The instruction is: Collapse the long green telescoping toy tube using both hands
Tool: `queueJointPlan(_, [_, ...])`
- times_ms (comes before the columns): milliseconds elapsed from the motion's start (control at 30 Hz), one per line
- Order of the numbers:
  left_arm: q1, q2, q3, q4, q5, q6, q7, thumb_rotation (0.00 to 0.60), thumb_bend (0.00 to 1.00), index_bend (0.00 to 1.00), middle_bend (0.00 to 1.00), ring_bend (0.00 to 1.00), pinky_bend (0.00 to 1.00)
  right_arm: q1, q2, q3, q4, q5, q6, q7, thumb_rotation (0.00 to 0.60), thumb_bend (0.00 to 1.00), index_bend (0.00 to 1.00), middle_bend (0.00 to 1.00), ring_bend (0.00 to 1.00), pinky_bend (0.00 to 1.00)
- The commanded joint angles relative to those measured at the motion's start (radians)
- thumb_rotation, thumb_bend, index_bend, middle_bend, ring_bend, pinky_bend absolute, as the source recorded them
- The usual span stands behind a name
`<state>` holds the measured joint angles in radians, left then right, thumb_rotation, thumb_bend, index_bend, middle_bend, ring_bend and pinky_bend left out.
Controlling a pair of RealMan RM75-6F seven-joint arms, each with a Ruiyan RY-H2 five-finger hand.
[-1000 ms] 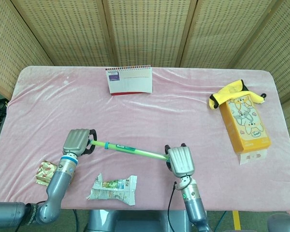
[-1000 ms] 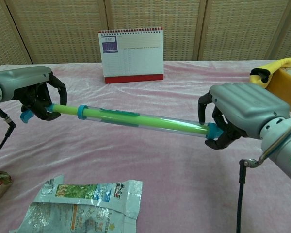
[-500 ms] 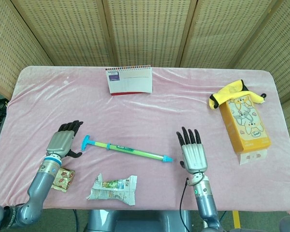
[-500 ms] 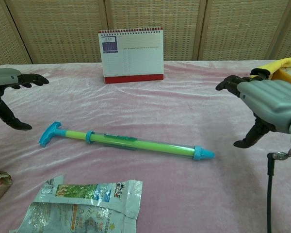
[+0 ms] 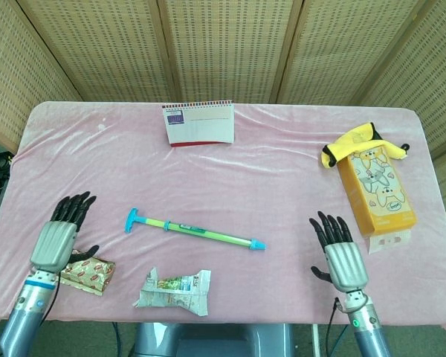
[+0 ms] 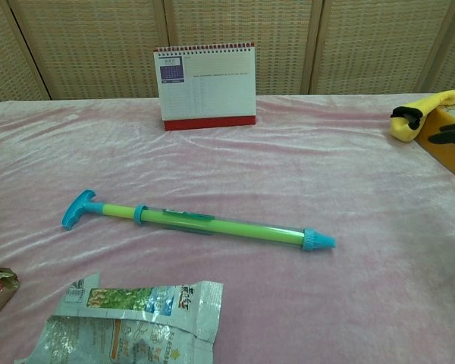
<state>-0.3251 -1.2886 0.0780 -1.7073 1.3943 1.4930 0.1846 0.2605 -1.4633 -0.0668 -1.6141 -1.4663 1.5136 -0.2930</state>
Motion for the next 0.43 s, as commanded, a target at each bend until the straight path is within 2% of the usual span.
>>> queueJointPlan(33, [0.093, -0.029, 0.054, 0.101, 0.074, 0.077, -0.050, 0.600, 0.20, 0.00, 0.00, 0.00, 0.00, -0.060, 0.042, -0.041, 0.102, -0.084, 0.065, 0.111, 0.600, 0.25, 0.05, 0.00, 0.00, 0.00])
queueJointPlan(200, [0.121, -0.033, 0.046, 0.134, 0.101, 0.101, -0.020, 0.600, 0.20, 0.00, 0.00, 0.00, 0.00, -0.084, 0.040, -0.032, 0.152, -0.118, 0.097, 0.172, 0.600, 0.25, 0.04, 0.00, 0.00, 0.00])
queueJointPlan(433, [0.139, -0.030, 0.034, 0.124, 0.133, 0.101, -0.007, 0.600, 0.20, 0.00, 0.00, 0.00, 0.00, -0.090, 0.059, -0.017, 0.138, -0.136, 0.084, 0.183, 0.600, 0.25, 0.03, 0.00, 0.00, 0.00])
